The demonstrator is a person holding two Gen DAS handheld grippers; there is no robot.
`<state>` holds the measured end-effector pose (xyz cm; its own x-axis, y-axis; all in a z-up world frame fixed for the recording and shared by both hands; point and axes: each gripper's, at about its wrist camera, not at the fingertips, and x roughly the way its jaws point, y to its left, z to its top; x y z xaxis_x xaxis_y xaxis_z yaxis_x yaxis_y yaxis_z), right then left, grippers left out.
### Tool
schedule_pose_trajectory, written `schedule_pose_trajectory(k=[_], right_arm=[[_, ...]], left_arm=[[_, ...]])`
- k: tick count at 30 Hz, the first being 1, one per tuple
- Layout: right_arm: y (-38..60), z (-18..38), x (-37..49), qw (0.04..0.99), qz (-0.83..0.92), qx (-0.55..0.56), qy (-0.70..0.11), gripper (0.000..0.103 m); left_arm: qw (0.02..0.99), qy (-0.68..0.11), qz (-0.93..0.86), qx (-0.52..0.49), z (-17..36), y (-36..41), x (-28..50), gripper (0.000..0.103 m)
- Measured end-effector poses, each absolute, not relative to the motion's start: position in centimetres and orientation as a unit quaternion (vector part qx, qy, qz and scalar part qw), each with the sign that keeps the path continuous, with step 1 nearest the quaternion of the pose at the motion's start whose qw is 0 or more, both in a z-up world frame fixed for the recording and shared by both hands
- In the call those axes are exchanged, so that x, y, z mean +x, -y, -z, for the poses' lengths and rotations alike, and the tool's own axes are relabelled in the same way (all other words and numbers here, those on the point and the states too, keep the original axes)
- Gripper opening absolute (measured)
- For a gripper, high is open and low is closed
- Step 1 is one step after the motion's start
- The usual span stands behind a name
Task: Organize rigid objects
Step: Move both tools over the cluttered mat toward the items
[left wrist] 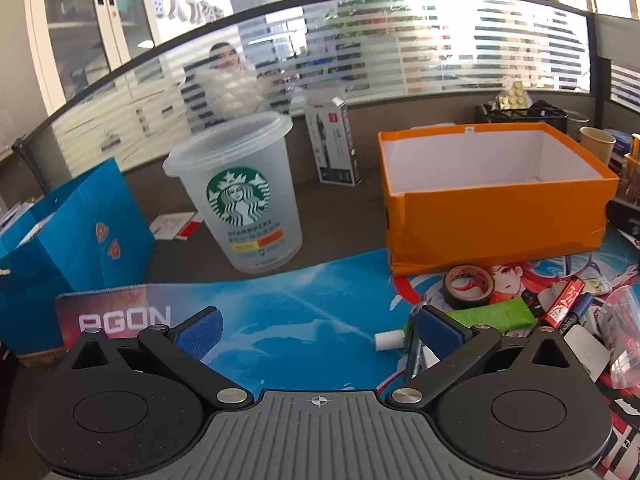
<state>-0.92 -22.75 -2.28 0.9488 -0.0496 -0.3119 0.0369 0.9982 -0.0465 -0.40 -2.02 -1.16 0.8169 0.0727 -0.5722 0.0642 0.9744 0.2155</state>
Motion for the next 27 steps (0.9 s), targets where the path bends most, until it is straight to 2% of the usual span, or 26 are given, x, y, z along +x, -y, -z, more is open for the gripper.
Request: schedule_pose_trajectory(k=[12, 17, 20, 27], right_arm=[[23.4, 2.9, -0.1, 0.983, 0.013, -0.015, -0.182, 0.103], [24.4, 2.5, -0.8, 0.986, -0.043, -0.014, -0.162, 0.103], [25.5, 2.4, -1.4, 0.983, -0.094, -0.003, -0.156, 0.103], [28.0, 4.3, -1.6, 0.977, -0.095, 0.026, -0.191, 0.103]], left_arm=[[0.952, -0.284, 0.024, 0.114, 1.4, 3.2, -0.9, 0.103], [0.947, -0.299, 0.034, 0.110, 2.1, 2.9, -0.7, 0.103], [0.955, -0.277, 0.023, 0.108, 2.7, 2.4, -1.1, 0.103], [0.953, -0.287, 0.019, 0.093, 4.0, 2.4, -0.2, 0.103]])
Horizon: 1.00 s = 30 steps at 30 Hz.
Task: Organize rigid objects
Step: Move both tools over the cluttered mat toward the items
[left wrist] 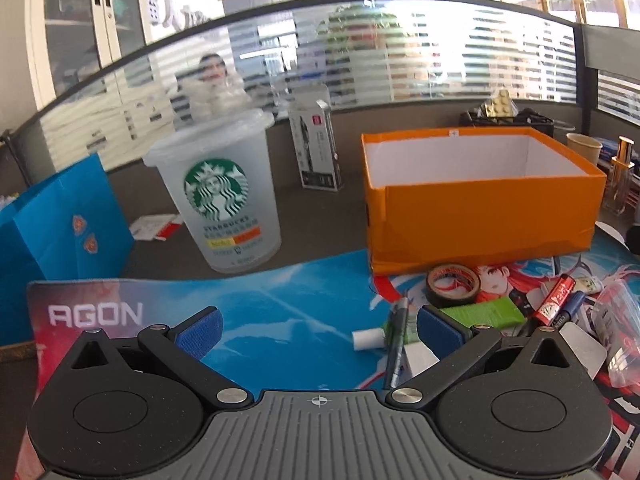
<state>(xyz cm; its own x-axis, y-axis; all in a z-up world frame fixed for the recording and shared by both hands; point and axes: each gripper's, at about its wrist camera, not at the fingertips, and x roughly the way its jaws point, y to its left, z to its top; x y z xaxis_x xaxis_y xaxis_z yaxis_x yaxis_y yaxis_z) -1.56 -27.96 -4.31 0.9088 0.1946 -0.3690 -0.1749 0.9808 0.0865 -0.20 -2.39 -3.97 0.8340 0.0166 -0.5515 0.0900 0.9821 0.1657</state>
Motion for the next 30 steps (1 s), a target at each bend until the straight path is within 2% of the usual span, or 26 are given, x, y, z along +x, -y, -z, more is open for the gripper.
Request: schedule_pose_trajectory(k=[5, 11, 20, 26, 30], right_arm=[[28.9, 5.5, -1.5, 0.976, -0.045, 0.048, -0.210, 0.103], [28.5, 5.8, -2.4, 0.980, -0.029, 0.034, -0.195, 0.103], [28.6, 6.7, -2.0, 0.975, 0.023, 0.033, -0.218, 0.103], [28.6, 8.3, -2.2, 0.970, 0.028, 0.029, -0.238, 0.103], [28.6, 8.7, -2.3, 0.970, 0.011, 0.046, -0.237, 0.103]], left_arm=[[0.942, -0.326, 0.026, 0.082, 5.1, 2.6, 0.9, 0.103], [0.926, -0.364, 0.005, 0.097, 6.1, 3.3, 1.6, 0.103], [0.962, -0.269, 0.055, 0.007, 5.9, 1.4, -0.2, 0.103], [0.958, -0.258, 0.067, 0.104, 6.9, 2.6, -0.2, 0.103], [0.951, -0.269, 0.103, 0.111, 7.0, 2.8, 0.1, 0.103]])
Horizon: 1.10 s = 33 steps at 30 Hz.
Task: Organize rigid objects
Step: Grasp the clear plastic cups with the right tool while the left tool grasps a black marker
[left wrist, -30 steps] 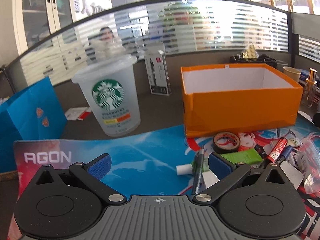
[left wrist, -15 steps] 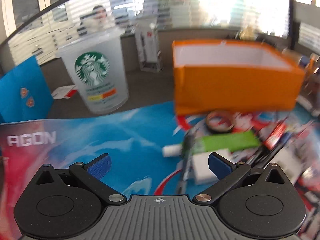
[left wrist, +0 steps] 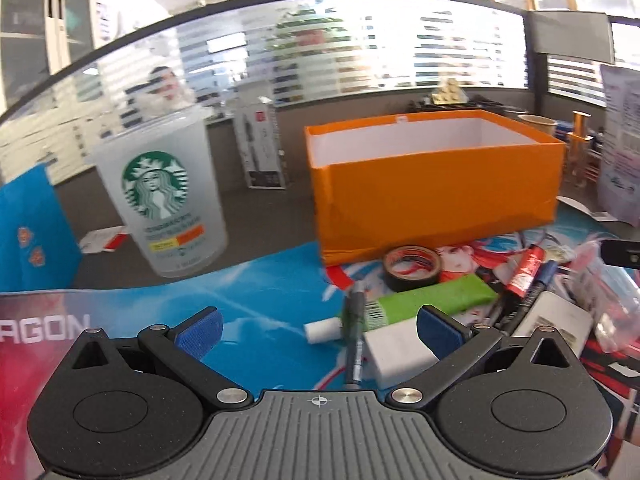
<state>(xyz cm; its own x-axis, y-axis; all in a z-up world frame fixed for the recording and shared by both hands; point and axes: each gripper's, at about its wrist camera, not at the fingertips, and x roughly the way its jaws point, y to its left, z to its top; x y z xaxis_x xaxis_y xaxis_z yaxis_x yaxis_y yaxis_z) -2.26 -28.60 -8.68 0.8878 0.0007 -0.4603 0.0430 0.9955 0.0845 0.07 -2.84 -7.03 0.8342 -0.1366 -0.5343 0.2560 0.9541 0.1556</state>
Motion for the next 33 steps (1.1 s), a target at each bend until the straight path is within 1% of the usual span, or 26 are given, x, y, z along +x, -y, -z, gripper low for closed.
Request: schedule_pose_trajectory(k=[12, 16, 18, 22, 26, 28, 31, 32, 33], right_arm=[[27.8, 9.9, -1.4, 0.970, 0.010, 0.034, -0.241, 0.103], [27.1, 10.2, -1.2, 0.968, 0.000, 0.028, -0.251, 0.101], [26.8, 10.4, -1.0, 0.966, -0.004, 0.023, -0.258, 0.099], [26.7, 10.8, -0.9, 0.964, -0.012, 0.030, -0.264, 0.088], [26.7, 11.0, -0.8, 0.962, -0.027, 0.039, -0.269, 0.080], [26.5, 11.2, -0.8, 0.959, -0.033, 0.036, -0.279, 0.080], [26.9, 11.5, -0.7, 0.957, -0.037, 0.053, -0.282, 0.083], [27.1, 11.5, -0.5, 0.955, -0.040, 0.063, -0.288, 0.090], [27.5, 11.6, -0.3, 0.951, -0.041, 0.073, -0.296, 0.094]], left_arm=[[0.942, -0.294, 0.119, 0.108, 9.5, 3.9, 1.8, 0.103], [0.941, -0.300, 0.122, 0.094, 10.0, 3.4, 1.7, 0.103], [0.941, -0.301, 0.121, 0.095, 10.0, 3.4, 1.6, 0.103], [0.941, -0.300, 0.123, 0.099, 10.0, 3.4, 1.2, 0.103], [0.937, -0.313, 0.134, 0.080, 10.0, 3.2, 0.7, 0.103], [0.933, -0.319, 0.149, 0.071, 10.1, 3.3, 0.4, 0.103], [0.938, -0.307, 0.143, 0.075, 10.4, 3.2, -0.2, 0.103], [0.937, -0.310, 0.140, 0.074, 10.5, 3.1, -0.1, 0.103], [0.935, -0.317, 0.141, 0.072, 10.6, 2.9, 0.0, 0.103]])
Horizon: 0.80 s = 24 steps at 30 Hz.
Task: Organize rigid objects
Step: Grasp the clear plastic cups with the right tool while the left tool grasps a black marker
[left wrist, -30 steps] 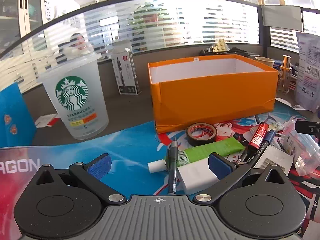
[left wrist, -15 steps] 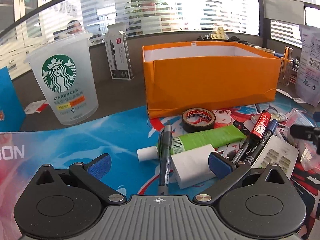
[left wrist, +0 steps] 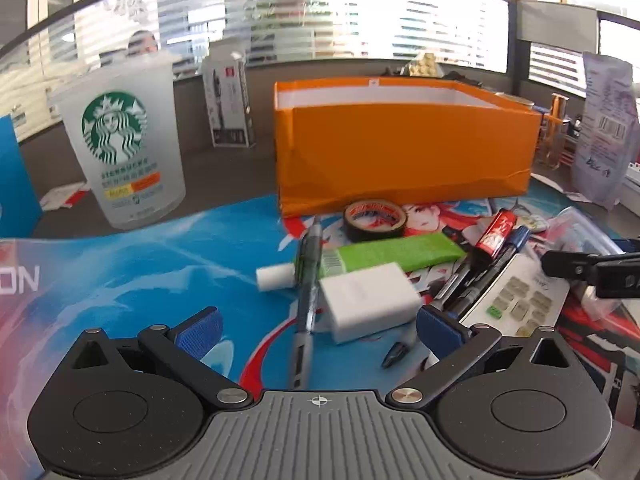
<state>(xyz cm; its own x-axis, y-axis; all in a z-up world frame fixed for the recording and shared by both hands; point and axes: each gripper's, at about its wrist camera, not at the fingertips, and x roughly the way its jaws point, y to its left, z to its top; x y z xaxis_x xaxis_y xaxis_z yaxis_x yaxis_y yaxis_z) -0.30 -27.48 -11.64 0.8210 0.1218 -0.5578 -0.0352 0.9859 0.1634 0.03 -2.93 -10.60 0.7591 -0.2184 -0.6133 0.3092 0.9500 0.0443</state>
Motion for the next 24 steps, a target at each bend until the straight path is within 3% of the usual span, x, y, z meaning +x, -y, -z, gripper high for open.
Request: schedule_pose_trajectory(k=[4, 8, 14, 15, 16, 20, 22, 24], right_arm=[[27.5, 11.7, -0.2, 0.950, -0.046, 0.074, -0.301, 0.094], [27.7, 11.5, -0.3, 0.947, -0.058, 0.079, -0.307, 0.080], [27.8, 11.5, -0.3, 0.946, -0.058, 0.082, -0.308, 0.079], [27.8, 11.5, -0.3, 0.945, -0.057, 0.085, -0.309, 0.075], [27.9, 11.4, -0.3, 0.945, -0.057, 0.091, -0.309, 0.061], [28.0, 11.1, -0.4, 0.944, -0.056, 0.090, -0.314, 0.059], [27.6, 11.0, -0.5, 0.946, -0.044, 0.066, -0.314, 0.059], [27.4, 10.9, -0.7, 0.947, -0.044, 0.052, -0.313, 0.059]], left_arm=[[0.930, -0.332, 0.143, 0.068, 11.0, 2.7, 0.1, 0.103], [0.927, -0.340, 0.148, 0.057, 11.4, 2.5, 0.1, 0.101], [0.927, -0.336, 0.161, 0.052, 11.8, 2.9, 0.2, 0.098], [0.927, -0.334, 0.164, 0.056, 11.8, 3.0, 0.1, 0.096], [0.927, -0.332, 0.168, 0.056, 11.7, 3.1, 0.0, 0.090], [0.925, -0.326, 0.188, 0.058, 11.5, 3.2, -0.4, 0.076], [0.923, -0.323, 0.201, 0.058, 11.4, 3.3, -0.5, 0.059], [0.922, -0.321, 0.209, 0.056, 11.3, 3.3, -0.7, 0.050]])
